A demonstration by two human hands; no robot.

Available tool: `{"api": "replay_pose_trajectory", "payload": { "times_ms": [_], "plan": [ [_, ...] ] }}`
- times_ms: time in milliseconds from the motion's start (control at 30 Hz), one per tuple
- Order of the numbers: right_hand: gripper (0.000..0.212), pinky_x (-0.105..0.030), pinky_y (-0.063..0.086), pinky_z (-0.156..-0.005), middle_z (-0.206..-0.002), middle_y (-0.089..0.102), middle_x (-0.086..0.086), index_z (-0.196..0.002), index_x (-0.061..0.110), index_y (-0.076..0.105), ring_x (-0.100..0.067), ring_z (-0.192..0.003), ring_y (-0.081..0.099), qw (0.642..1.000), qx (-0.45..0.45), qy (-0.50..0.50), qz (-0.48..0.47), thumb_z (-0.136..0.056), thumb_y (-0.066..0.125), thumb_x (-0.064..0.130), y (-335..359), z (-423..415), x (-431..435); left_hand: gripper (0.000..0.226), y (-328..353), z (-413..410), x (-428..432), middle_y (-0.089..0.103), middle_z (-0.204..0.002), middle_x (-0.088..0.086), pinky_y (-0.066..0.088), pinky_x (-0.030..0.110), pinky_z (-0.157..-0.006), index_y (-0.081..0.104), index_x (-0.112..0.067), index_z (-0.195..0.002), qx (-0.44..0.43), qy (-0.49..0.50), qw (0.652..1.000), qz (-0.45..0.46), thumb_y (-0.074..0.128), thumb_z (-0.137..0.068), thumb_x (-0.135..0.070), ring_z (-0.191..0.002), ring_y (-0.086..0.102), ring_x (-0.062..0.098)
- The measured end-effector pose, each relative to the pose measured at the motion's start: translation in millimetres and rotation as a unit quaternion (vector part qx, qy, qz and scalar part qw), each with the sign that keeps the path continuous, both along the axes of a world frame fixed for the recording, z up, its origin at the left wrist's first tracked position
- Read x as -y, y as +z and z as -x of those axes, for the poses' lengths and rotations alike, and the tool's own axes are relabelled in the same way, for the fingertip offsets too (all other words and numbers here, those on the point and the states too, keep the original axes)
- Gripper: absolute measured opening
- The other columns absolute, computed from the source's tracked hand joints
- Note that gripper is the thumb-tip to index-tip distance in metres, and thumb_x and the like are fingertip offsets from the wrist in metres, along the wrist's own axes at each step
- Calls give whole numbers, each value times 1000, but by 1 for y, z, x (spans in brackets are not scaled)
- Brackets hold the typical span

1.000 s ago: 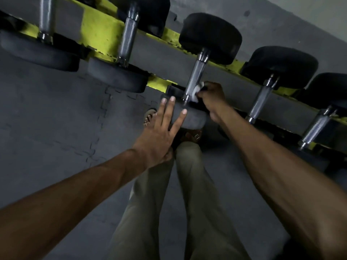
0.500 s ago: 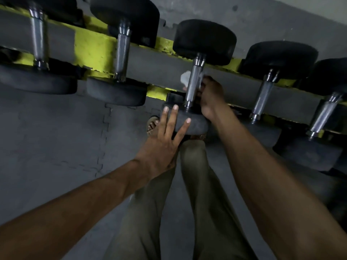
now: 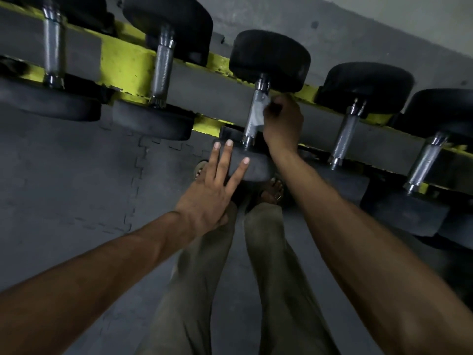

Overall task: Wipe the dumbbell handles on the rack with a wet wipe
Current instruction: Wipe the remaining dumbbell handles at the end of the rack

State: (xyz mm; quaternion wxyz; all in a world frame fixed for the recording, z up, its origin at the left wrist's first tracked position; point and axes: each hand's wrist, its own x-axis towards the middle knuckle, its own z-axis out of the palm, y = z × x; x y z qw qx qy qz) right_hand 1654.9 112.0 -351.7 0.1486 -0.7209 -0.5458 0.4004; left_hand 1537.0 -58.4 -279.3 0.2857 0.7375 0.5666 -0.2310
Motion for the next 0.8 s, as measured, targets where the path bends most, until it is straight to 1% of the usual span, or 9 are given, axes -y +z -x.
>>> {"api": "replay_pose_trajectory", "payload": {
  "times_ms": [100,167,267,367,433,533,600,700,800],
  "plan": [
    [27,-27,31,-69,-122,60,-12,-115,12,67,-27,-98,61,977,74,157,-127,-91,53,11,6,0,-2,134,0,-1,1,-46,-153,35,33,48,-125,-42,-9,-152,-5,0,1000,-8,65,-91,-62,-152,-25,54],
    [39,-32,44,-71,-135,54,-9,-128,16,62,-29,-105,62,941,116,277,-158,-91,53,9,1,-15,-4,133,2,-3,1,-45,-154,35,34,49,-124,-41,-9,-152,-3,10,1000,-3,65,-91,-61,-152,-25,54],
    [43,-41,55,-69,-144,52,-2,-132,17,59,-30,-113,62,859,124,453,-203,-91,47,12,1,-43,-8,132,3,-7,1,-45,-154,35,35,47,-123,-41,-9,-153,-8,21,1000,-2,64,-92,-60,-153,-24,54],
    [48,-44,55,-59,-145,54,-4,-130,15,59,-37,-101,66,755,109,609,-216,-88,35,15,4,-49,-13,134,5,-12,1,-45,-155,34,33,50,-124,-41,-10,-152,1,51,999,8,67,-91,-58,-153,-25,53],
    [43,-39,52,-53,-140,59,-1,-128,18,60,-35,-83,71,720,147,636,-235,-90,42,16,4,-43,-24,135,6,-17,1,-44,-155,35,28,54,-125,-40,-9,-153,0,63,998,8,68,-89,-59,-153,-23,53],
    [27,-35,49,-50,-121,68,1,-118,21,63,-33,-76,71,760,231,550,-259,-91,59,22,11,-26,-47,138,7,-25,1,-43,-154,37,24,55,-127,-40,-7,-153,-13,76,997,14,68,-88,-63,-153,-22,55],
    [22,-40,48,-56,-122,64,-4,-116,17,61,-37,-85,69,757,233,573,-212,-95,55,22,16,-15,-41,140,7,-27,1,-42,-153,39,25,55,-126,-39,-5,-153,-22,79,997,10,69,-86,-65,-153,-20,56],
    [23,-38,39,-61,-116,63,-10,-114,16,62,-38,-98,66,670,191,712,-79,-100,48,28,30,1,-20,144,5,-28,1,-40,-154,40,27,55,-125,-38,-5,-153,-25,82,996,1,70,-84,-68,-153,-19,57],
    [31,-42,48,-82,-122,67,-14,-116,12,67,-38,-112,64,613,308,726,-40,-100,50,33,40,32,-27,144,3,-30,2,-42,-152,40,28,56,-124,-41,-4,-151,-30,85,996,8,68,-85,-69,-152,-20,58]
  ]
}}
